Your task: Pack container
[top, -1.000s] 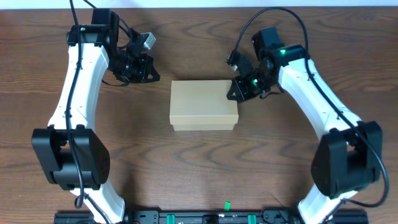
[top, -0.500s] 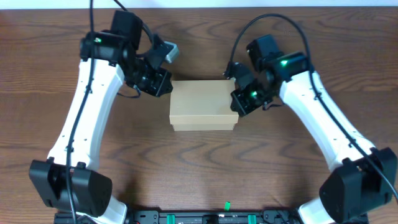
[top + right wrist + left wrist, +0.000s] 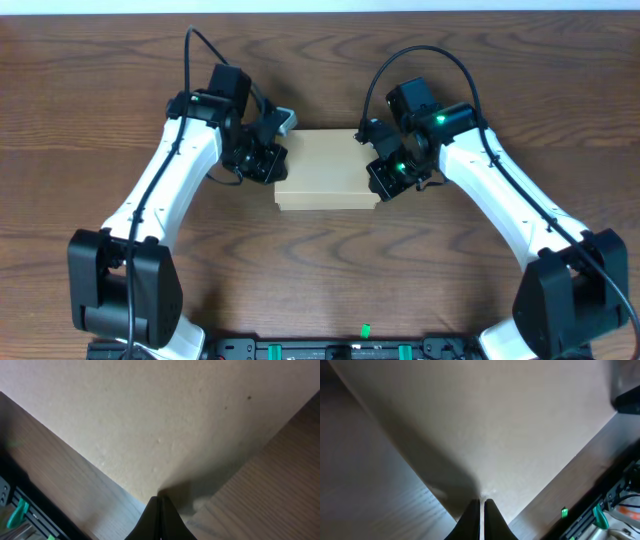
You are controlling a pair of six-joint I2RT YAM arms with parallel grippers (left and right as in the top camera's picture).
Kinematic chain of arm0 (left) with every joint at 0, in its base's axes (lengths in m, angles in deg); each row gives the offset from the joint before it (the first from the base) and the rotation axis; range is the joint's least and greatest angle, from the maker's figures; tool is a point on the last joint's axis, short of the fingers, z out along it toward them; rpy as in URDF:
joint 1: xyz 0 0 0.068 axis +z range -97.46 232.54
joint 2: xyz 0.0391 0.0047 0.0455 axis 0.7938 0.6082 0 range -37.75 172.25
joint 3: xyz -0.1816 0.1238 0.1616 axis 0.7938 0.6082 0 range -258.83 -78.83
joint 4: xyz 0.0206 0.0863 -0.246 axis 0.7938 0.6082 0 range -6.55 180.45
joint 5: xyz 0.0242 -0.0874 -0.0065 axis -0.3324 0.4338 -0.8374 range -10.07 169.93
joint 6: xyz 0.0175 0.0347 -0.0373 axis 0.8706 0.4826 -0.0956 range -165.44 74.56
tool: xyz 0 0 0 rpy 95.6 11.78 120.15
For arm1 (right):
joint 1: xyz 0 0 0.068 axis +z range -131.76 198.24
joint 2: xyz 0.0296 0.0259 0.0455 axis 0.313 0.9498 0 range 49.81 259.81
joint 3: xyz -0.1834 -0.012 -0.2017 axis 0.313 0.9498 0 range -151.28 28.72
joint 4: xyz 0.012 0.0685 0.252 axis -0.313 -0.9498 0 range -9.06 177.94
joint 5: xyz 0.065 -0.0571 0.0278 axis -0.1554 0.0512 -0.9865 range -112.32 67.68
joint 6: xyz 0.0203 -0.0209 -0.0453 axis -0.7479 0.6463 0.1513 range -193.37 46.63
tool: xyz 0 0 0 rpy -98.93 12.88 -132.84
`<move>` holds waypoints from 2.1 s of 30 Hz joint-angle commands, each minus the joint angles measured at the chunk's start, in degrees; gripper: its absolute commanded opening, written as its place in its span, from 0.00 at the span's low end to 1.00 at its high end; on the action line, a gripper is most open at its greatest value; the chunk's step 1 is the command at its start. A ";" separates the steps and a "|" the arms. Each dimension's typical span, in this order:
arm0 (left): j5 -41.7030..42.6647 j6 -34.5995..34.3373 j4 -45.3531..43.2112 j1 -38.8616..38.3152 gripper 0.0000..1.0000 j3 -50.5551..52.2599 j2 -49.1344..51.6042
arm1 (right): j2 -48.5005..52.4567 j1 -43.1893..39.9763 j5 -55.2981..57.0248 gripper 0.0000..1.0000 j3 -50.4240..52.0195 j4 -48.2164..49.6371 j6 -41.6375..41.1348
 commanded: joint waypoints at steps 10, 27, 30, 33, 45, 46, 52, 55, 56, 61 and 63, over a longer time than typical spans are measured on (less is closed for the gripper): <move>0.28 -2.03 -4.02 -0.13 0.06 7.58 0.09 | -0.50 0.37 0.83 0.02 0.74 0.26 0.09; -0.42 -2.47 -4.70 0.04 0.06 6.88 -0.20 | -0.72 0.37 1.14 0.02 4.11 4.22 -0.66; -1.55 -2.43 -1.84 0.59 0.06 3.54 -1.86 | -1.62 0.37 0.83 0.02 1.55 2.67 -2.27; -2.47 -2.40 2.05 0.94 0.06 -2.38 -7.02 | -5.51 0.37 0.96 0.01 -2.25 0.72 -2.25; -4.46 -2.45 7.10 0.79 0.27 -7.26 -30.25 | -27.80 0.37 1.11 0.34 -4.63 -2.19 -2.27; -4.61 -2.56 7.17 0.79 0.98 -7.26 -31.85 | -29.97 0.37 1.29 0.99 -4.63 -2.38 -2.27; -4.46 -3.72 11.67 0.79 0.95 -7.26 -37.90 | -36.72 0.37 1.27 0.99 -4.63 -2.38 -2.25; -4.46 -3.72 11.65 0.79 0.95 -7.26 -38.60 | -37.79 0.37 1.27 0.99 -4.63 -2.38 -2.25; -4.46 -3.72 11.67 0.79 0.95 -7.26 -38.60 | -37.79 0.37 1.27 0.99 -4.63 -2.40 -2.25; -4.46 -3.72 11.67 0.79 0.95 -7.19 -38.29 | -37.68 0.37 1.27 0.99 -4.61 -2.40 -2.25; -4.46 -3.72 11.67 0.79 0.95 -7.19 -38.29 | -37.68 0.37 1.27 0.99 -4.61 -2.40 -2.25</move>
